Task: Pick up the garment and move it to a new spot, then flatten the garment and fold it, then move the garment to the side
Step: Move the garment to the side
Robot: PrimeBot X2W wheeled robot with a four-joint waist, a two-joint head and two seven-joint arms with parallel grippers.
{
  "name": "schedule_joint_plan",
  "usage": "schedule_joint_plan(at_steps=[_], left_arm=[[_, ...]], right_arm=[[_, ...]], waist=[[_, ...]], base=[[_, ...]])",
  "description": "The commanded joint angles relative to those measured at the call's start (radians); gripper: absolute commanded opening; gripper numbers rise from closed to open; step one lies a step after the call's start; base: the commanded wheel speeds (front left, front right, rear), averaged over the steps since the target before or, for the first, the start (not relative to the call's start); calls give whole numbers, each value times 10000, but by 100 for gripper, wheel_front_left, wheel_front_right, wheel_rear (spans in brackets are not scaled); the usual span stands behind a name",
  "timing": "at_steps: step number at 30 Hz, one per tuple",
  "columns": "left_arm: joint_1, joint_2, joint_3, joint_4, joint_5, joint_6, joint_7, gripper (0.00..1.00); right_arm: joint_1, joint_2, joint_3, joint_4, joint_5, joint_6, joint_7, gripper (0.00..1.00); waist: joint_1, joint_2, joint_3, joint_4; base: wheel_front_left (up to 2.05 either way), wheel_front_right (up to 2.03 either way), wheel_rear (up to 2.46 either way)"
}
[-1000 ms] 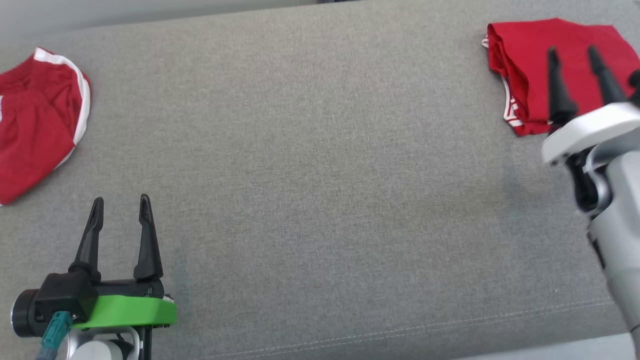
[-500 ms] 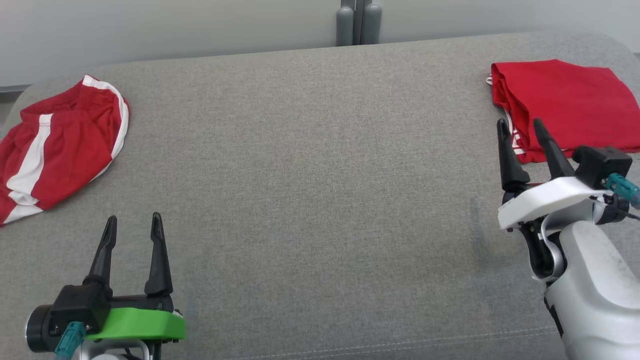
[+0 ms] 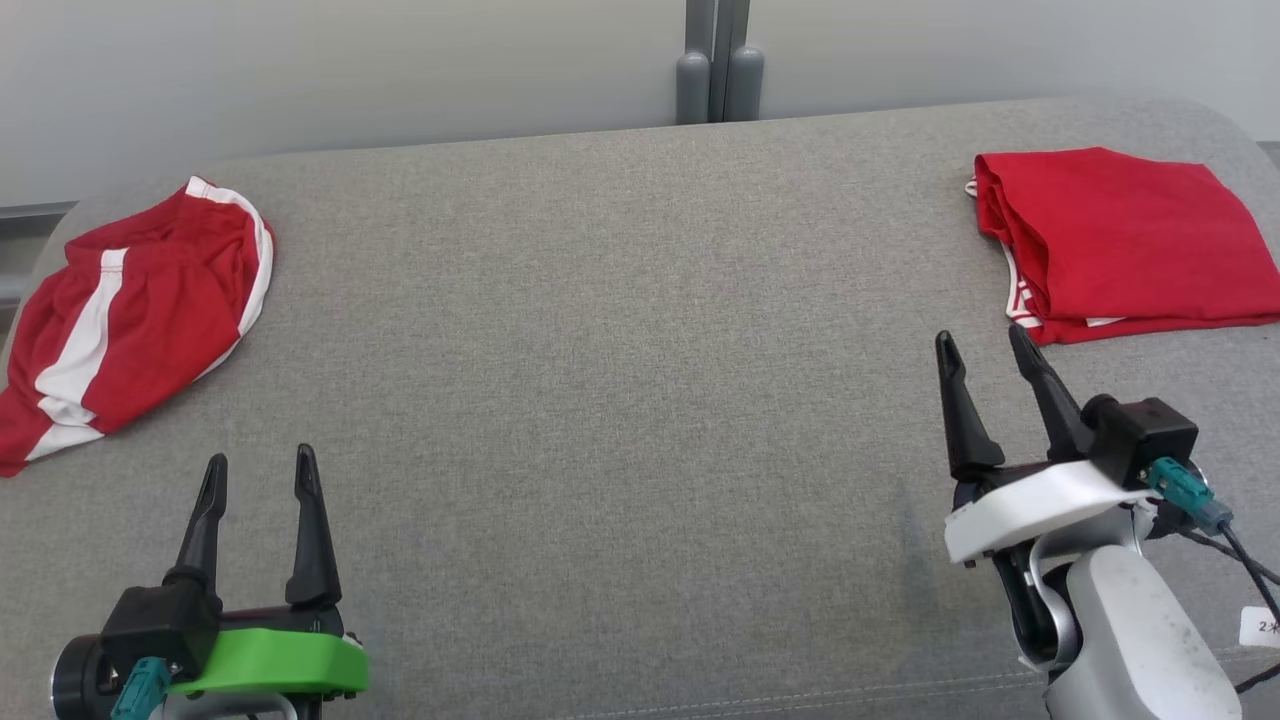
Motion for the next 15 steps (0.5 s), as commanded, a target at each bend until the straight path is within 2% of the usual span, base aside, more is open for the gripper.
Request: schedule_joint_plan(at_steps=[1, 15], left_arm=[[175, 8, 19, 17, -49, 67, 6, 100], [395, 18, 163, 448, 370, 308, 6, 100]], right_arm=[[272, 72, 3, -165, -166, 0, -20, 100], [1740, 515, 372, -1011, -914, 0, -21, 100]], waist=[[1, 0, -46, 17], [1, 0, -346, 64]], base=[[0, 0, 0], [0, 0, 0]])
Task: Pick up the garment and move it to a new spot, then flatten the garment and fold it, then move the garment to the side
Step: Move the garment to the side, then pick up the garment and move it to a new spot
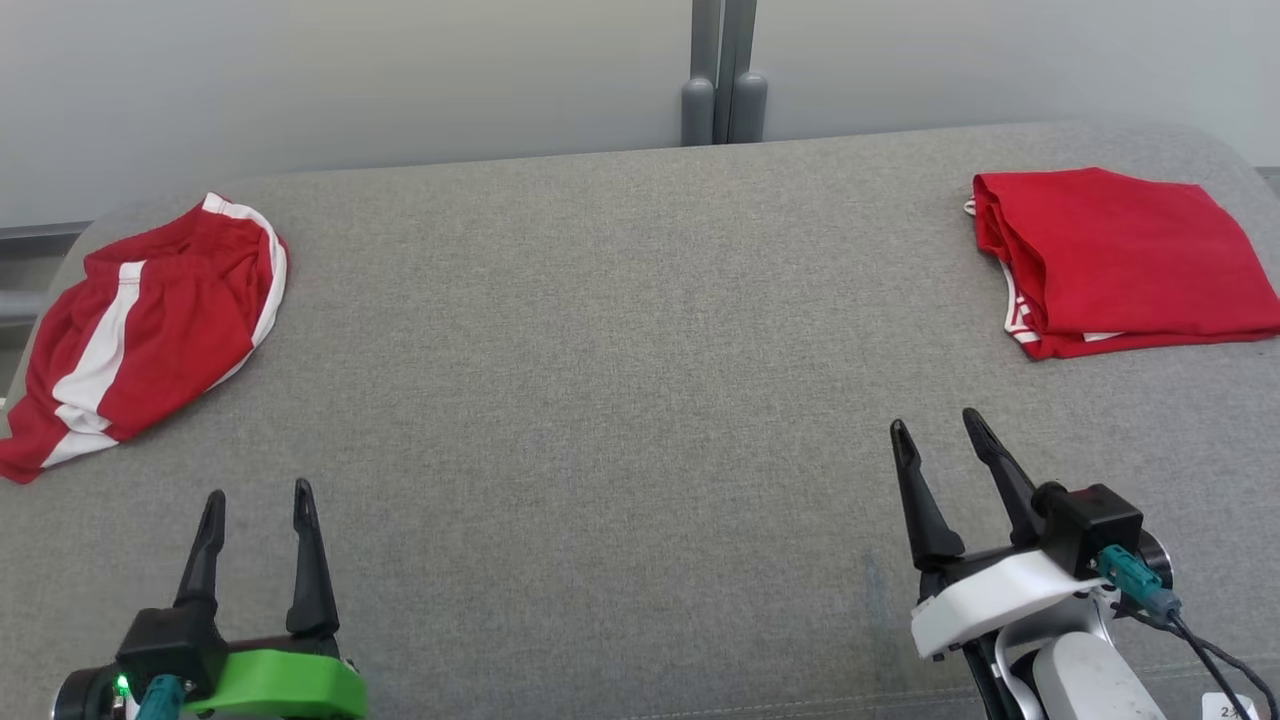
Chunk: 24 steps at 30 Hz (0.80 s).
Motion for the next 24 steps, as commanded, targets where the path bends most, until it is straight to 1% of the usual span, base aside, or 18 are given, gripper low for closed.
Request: schedule_joint_plan(at_steps=[1, 8, 24], left_arm=[[181, 51, -23, 92, 215, 127, 6, 100], [231, 87, -76, 393, 504, 252, 6, 100], [387, 65, -12, 275, 398, 287, 7, 100]], right_arm=[[146, -5, 16, -67, -158, 0, -21, 100], [329, 0, -166, 9, -191, 0, -21, 100], [277, 3, -358, 294, -144, 0, -21, 100]], waist=[[1, 0, -44, -14], [1, 0, -202, 1], [1, 0, -343, -25]], base=[[0, 0, 0], [0, 0, 0], [0, 0, 0]])
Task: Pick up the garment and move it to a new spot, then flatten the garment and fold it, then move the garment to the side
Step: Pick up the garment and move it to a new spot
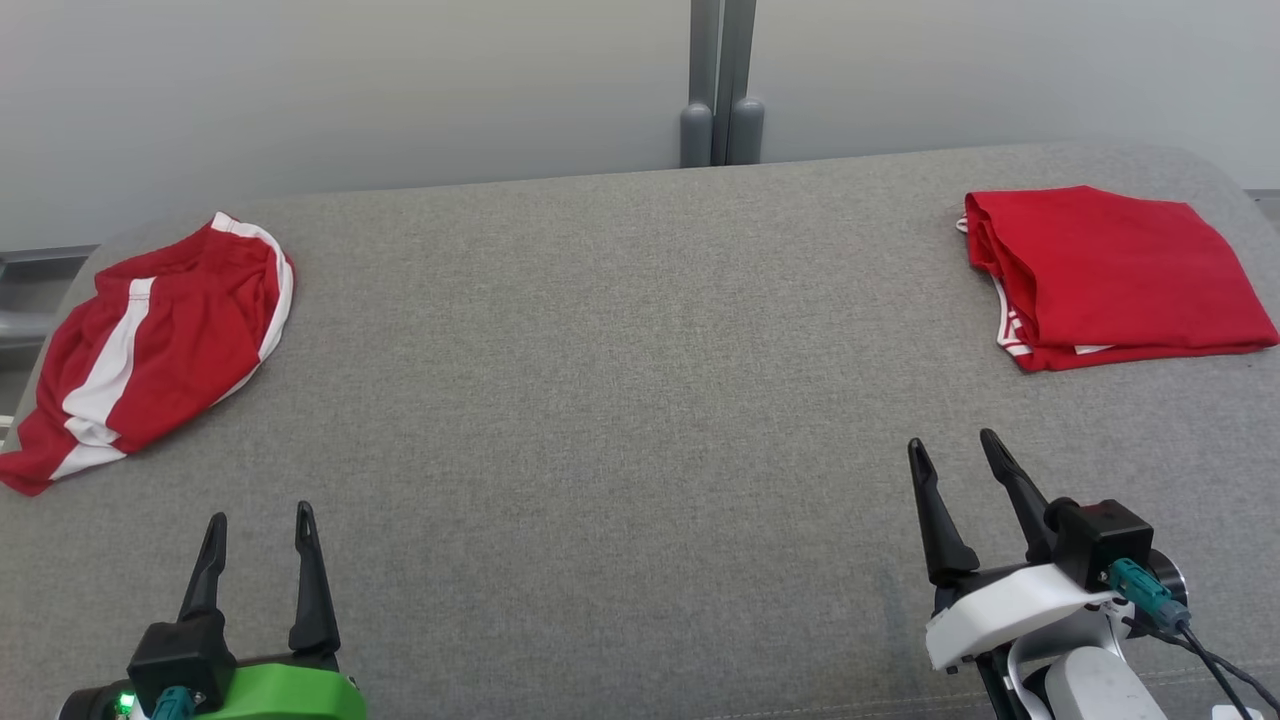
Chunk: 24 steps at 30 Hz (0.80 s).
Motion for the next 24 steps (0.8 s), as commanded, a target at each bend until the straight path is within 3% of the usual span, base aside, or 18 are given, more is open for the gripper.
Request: schedule_joint_plan(at_steps=[1, 11, 24], left_arm=[[125, 48, 60, -31, -2, 11, 7, 100], [105, 51, 46, -24, 47, -5, 7, 100], [93, 80, 106, 41, 94, 58, 7, 100]], right_arm=[[33, -18, -34, 34, 35, 0, -21, 100], [117, -18, -128, 40, 12, 0, -21, 100], [221, -22, 6, 167, 116, 0, -21, 100]], waist=[[1, 0, -5, -12], [1, 0, 6, 101], [1, 0, -31, 1069]], base=[[0, 0, 0], [0, 0, 0], [0, 0, 0]])
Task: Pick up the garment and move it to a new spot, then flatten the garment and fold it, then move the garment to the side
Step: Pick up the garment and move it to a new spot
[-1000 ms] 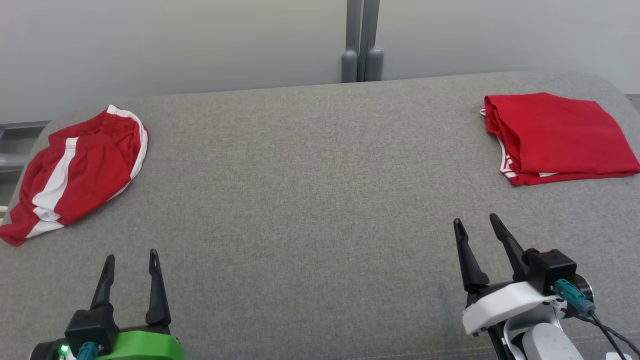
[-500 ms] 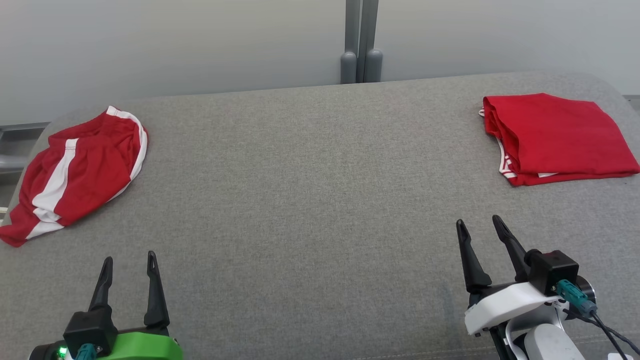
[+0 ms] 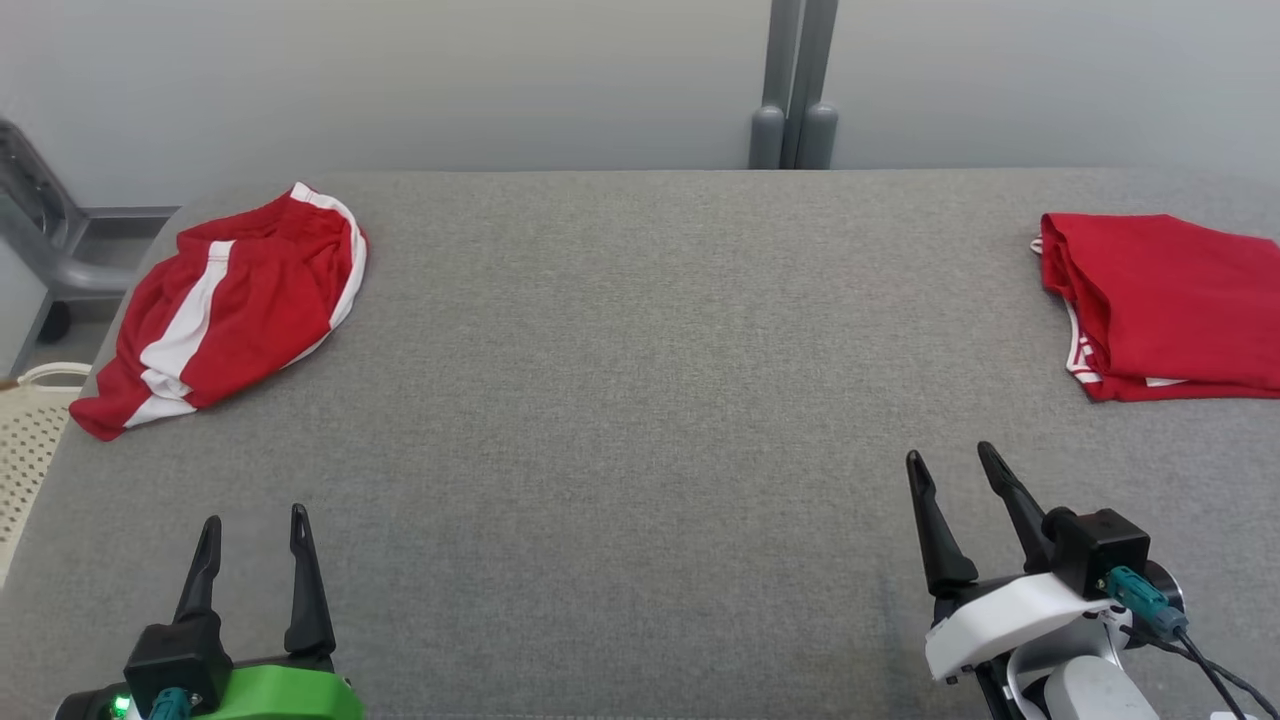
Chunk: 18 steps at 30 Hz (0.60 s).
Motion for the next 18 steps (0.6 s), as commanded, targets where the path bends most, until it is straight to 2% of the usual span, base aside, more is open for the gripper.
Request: schedule_joint_plan(at_steps=[1, 18], left_arm=[[98, 68, 14, -11, 75, 52, 7, 100], [176, 153, 52, 7, 94, 131, 7, 100]], right_arm=[[144, -24, -1, 25, 58, 0, -21, 100], [88, -27, 283, 223, 224, 0, -21, 100]], waist=[[0, 0, -28, 318], [0, 0, -57, 2172]], base=[[0, 0, 0], [0, 0, 0]])
